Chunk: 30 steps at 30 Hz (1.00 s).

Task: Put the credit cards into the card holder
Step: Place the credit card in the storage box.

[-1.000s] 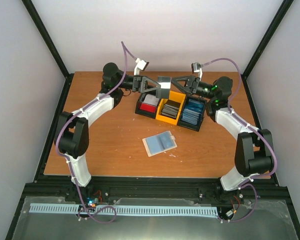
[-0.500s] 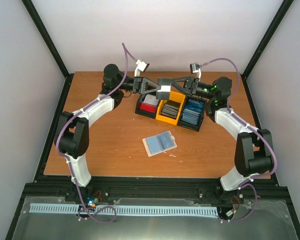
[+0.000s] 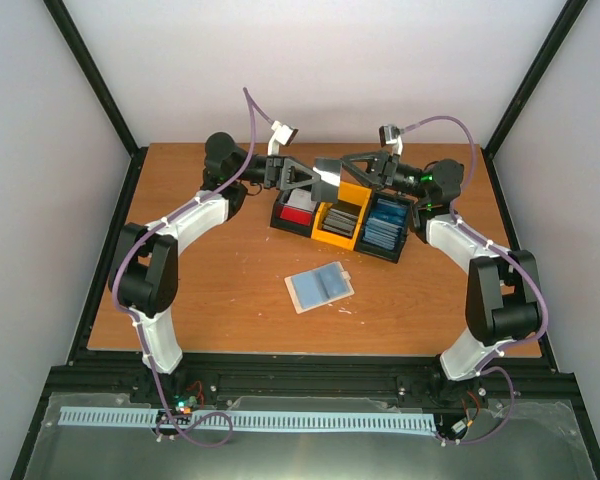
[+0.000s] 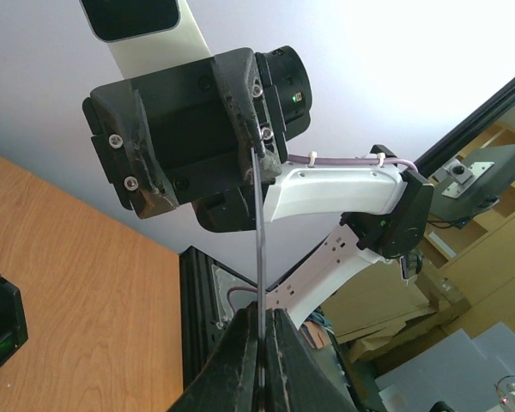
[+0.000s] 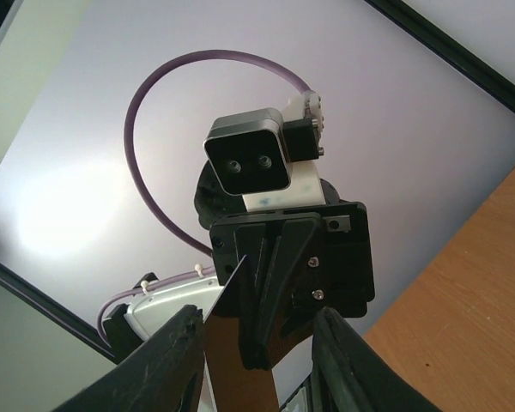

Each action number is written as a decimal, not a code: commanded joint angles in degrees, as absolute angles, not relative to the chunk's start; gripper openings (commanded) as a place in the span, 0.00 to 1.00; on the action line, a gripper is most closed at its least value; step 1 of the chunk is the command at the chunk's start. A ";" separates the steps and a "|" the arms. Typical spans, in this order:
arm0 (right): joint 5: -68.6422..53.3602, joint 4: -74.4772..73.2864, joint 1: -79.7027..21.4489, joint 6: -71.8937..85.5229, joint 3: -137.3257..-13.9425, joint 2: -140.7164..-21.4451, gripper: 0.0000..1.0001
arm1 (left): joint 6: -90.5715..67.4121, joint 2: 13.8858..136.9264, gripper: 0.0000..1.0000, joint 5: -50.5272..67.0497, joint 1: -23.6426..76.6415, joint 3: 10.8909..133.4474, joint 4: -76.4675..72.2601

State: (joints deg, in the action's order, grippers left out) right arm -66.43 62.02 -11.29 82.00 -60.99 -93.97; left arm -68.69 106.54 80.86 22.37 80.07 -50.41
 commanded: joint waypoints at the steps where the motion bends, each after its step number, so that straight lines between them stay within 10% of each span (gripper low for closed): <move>1: -66.37 63.91 -11.71 81.81 -61.51 -94.19 0.35 | -69.65 103.72 0.01 82.31 22.77 80.55 -55.11; 16: -67.42 42.99 -12.89 64.58 -62.50 -90.21 0.32 | -69.16 104.56 0.01 80.98 22.81 81.78 -51.72; 30: -62.86 -12.25 -13.45 23.02 -74.47 -87.99 0.32 | -63.82 105.64 0.01 77.34 22.76 84.09 -41.31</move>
